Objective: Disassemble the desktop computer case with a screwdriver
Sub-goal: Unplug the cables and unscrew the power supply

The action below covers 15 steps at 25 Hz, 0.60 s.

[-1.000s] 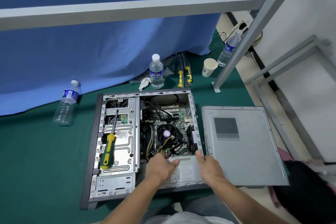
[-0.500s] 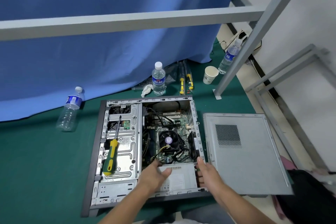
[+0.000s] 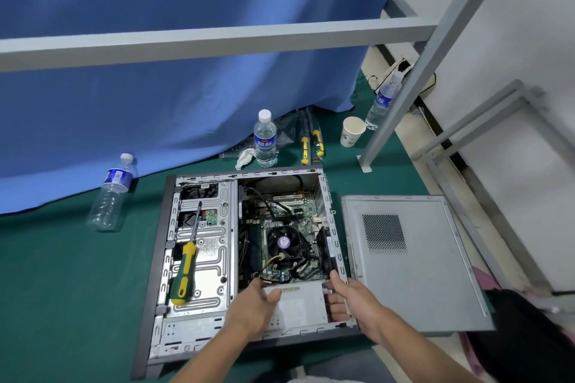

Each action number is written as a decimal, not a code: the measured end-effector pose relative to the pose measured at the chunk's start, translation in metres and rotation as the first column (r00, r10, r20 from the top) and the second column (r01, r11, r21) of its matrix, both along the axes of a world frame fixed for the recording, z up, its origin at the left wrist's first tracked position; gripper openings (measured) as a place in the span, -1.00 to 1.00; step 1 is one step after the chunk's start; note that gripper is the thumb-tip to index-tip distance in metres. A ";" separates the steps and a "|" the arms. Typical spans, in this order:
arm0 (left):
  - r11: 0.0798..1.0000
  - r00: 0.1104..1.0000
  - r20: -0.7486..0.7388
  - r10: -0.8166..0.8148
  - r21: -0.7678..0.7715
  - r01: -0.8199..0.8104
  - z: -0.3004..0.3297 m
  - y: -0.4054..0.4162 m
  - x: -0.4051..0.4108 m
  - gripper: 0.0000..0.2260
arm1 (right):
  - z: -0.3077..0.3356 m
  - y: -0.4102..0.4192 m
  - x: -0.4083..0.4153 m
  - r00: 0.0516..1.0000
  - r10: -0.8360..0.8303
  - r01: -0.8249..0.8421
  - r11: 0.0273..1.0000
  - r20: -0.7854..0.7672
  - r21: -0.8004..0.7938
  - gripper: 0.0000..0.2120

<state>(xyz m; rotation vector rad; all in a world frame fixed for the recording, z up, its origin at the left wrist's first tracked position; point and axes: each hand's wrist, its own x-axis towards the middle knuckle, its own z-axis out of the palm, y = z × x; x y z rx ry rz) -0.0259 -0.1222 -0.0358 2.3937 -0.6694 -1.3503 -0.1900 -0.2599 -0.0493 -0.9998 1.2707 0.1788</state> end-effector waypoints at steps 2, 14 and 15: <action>1.000 0.999 -0.043 0.014 -0.001 -0.014 0.005 0.002 -0.003 -0.37 | 0.006 0.007 0.004 0.979 0.130 -0.162 0.965 -0.158 -0.209 -0.38; 0.998 0.995 0.080 0.056 -0.034 -0.054 -0.004 -0.004 -0.009 -0.55 | 0.025 0.036 0.051 0.706 0.575 -0.704 0.634 -0.413 -0.320 -0.54; 0.997 0.994 0.085 0.069 -0.024 -0.067 -0.005 -0.006 -0.009 -0.57 | 0.024 0.035 0.053 0.718 0.567 -0.689 0.658 -0.402 -0.302 -0.55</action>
